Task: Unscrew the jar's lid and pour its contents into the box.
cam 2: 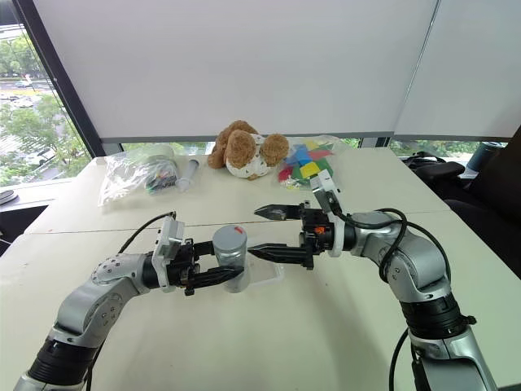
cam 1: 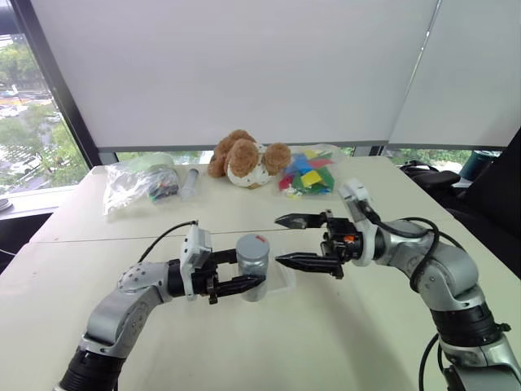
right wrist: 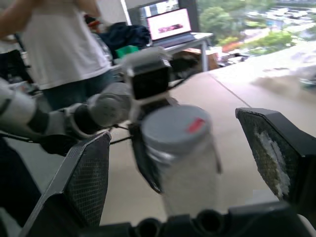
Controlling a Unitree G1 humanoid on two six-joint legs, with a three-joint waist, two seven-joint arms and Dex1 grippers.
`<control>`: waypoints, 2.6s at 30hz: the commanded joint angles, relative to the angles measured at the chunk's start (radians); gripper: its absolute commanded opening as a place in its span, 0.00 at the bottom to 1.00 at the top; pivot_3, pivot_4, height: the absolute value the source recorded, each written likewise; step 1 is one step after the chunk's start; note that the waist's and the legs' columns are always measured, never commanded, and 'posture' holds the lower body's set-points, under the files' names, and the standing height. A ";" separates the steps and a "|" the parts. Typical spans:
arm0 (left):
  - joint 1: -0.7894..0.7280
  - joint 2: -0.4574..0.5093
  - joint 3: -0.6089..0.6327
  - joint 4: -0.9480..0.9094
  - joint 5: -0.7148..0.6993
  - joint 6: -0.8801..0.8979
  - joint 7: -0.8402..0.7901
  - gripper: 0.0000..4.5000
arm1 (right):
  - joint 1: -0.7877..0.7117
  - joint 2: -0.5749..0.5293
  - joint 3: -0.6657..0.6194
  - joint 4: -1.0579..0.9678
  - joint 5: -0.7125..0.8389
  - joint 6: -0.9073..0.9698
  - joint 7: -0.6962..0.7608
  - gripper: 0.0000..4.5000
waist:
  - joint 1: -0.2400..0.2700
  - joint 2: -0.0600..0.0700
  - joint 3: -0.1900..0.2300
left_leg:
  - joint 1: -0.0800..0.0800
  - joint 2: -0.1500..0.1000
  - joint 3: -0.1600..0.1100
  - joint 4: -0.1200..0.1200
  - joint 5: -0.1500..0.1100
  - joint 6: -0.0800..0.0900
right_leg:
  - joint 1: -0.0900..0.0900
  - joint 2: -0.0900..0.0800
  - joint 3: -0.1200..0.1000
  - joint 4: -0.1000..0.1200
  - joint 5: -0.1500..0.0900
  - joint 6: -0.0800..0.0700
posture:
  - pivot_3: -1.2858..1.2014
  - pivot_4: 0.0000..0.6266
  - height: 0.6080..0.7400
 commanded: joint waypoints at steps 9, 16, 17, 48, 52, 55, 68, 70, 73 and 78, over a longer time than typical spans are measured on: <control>-0.025 -0.006 0.002 -0.022 -0.019 0.014 -0.008 0.50 | -0.130 0.110 0.142 0.044 -0.150 -0.021 -0.122 0.98 | 0.005 0.000 0.000 | -0.001 0.000 0.000 0.000 0.000 0.000 | 0.000 -0.001 0.000 -0.001 0.000 0.000 | 0.52 0.24 1.00; -0.024 -0.009 0.000 -0.030 -0.023 0.018 -0.008 0.50 | -0.158 0.121 0.151 0.104 -0.182 -0.034 -0.100 0.98 | 0.002 0.000 0.000 | -0.001 0.000 0.000 0.000 0.000 0.000 | 0.000 -0.001 0.000 0.000 0.000 0.000 | 0.52 0.24 1.00; -0.021 -0.010 0.000 -0.033 -0.025 0.018 -0.009 0.50 | -0.162 0.119 0.149 0.115 -0.186 -0.039 -0.094 0.98 | 0.002 0.000 0.000 | -0.001 0.000 0.000 0.000 0.000 0.000 | 0.000 -0.001 0.000 0.000 0.000 0.000 | 0.52 0.24 1.00; 0.006 0.000 0.011 -0.054 -0.036 0.009 -0.027 0.50 | -0.110 -0.002 0.028 0.127 -0.056 -0.022 0.097 0.98 | -0.001 0.000 0.000 | 0.000 0.000 0.000 0.000 0.000 0.000 | 0.000 0.000 0.000 0.000 0.000 0.000 | 0.52 0.24 1.00; 0.009 -0.004 0.003 -0.060 -0.035 0.011 -0.022 0.50 | -0.147 0.055 0.083 0.107 -0.086 0.012 0.025 0.98 | -0.001 0.000 0.000 | 0.000 0.000 0.000 0.000 0.000 0.000 | 0.000 0.000 0.000 0.000 0.000 0.000 | 0.52 0.24 1.00; 0.006 -0.007 -0.003 -0.058 -0.033 0.011 -0.023 0.50 | -0.178 0.110 0.125 0.105 -0.105 0.025 -0.020 0.98 | 0.000 0.000 0.000 | 0.000 0.000 0.000 0.000 0.000 0.000 | 0.000 0.000 0.000 0.000 0.000 0.000 | 0.52 0.24 1.00; 0.000 -0.007 -0.006 -0.052 -0.031 0.011 -0.021 0.50 | -0.196 0.133 0.163 0.104 -0.140 0.049 -0.042 0.98 | 0.002 0.000 0.000 | -0.001 0.000 0.000 0.000 0.000 0.000 | 0.000 -0.001 0.000 0.000 0.000 0.000 | 0.52 0.24 1.00; 0.001 -0.008 -0.006 -0.053 -0.030 0.010 -0.020 0.50 | -0.192 0.125 0.156 0.102 -0.138 0.050 -0.038 0.98 | 0.002 0.000 0.000 | -0.001 0.000 0.000 0.000 0.000 0.000 | 0.000 -0.001 0.000 0.000 0.000 0.000 | 0.52 0.24 1.00; 0.003 -0.009 -0.006 -0.053 -0.031 0.009 -0.017 0.50 | -0.181 0.104 0.142 0.100 -0.134 0.043 -0.021 0.98 | 0.002 0.000 0.000 | -0.001 0.000 0.000 0.000 0.000 0.000 | 0.000 -0.001 0.000 0.000 0.000 0.000 | 0.52 0.24 1.00; 0.008 -0.007 -0.004 -0.054 -0.031 0.007 -0.017 0.50 | -0.156 0.053 0.120 0.106 -0.129 0.042 0.003 0.98 | 0.003 0.000 0.000 | -0.001 0.000 0.000 0.000 0.000 0.000 | 0.000 -0.001 0.000 0.000 0.000 0.000 | 0.52 0.24 1.00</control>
